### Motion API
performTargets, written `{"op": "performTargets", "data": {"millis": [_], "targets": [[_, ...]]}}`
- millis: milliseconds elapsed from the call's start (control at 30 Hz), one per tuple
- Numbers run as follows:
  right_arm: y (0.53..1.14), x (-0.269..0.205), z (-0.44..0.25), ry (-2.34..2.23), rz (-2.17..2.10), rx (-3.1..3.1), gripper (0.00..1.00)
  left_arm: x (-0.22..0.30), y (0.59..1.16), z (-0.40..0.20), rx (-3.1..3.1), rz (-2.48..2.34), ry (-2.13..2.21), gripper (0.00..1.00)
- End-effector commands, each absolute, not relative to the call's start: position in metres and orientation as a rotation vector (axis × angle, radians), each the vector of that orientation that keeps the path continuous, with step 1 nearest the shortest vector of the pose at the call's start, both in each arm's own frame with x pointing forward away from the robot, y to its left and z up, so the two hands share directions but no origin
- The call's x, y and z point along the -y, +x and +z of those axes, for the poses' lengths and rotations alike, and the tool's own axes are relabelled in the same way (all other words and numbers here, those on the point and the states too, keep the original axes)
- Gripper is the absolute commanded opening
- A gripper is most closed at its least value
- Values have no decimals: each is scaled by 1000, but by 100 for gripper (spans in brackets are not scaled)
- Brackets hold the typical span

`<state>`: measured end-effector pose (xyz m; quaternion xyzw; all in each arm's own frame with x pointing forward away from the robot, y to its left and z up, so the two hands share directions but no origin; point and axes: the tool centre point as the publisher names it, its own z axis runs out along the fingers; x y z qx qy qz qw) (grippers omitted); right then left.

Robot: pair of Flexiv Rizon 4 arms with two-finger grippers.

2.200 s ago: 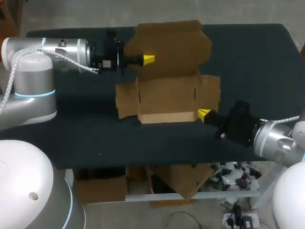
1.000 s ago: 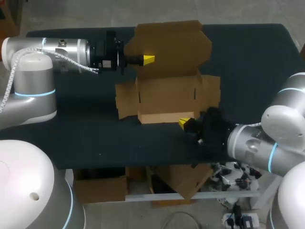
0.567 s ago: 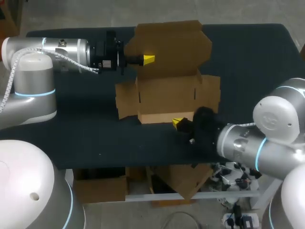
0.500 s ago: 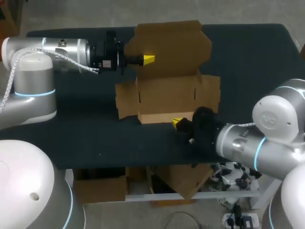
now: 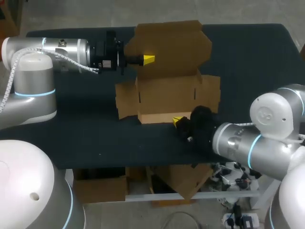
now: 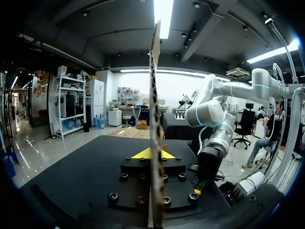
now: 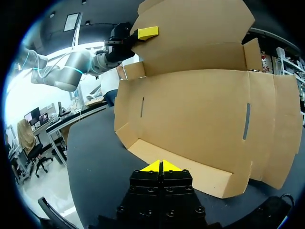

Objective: Assemble the packaging by folding the flat box into shape, placing the metal phone stand inside, and closing the box properly

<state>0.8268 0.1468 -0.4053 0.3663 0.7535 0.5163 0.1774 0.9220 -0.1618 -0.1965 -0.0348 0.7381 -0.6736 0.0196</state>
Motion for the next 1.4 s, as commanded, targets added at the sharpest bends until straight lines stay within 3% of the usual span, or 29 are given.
{"op": "performTargets", "data": {"millis": [33, 1400], "targets": [[832, -155, -412, 1064, 1404, -2103, 0, 161, 921, -198, -2288, -2093, -107, 0], [850, -155, -432, 1109, 1368, -2096, 0, 161, 921, -198, -2288, -2093, -107, 0]]}}
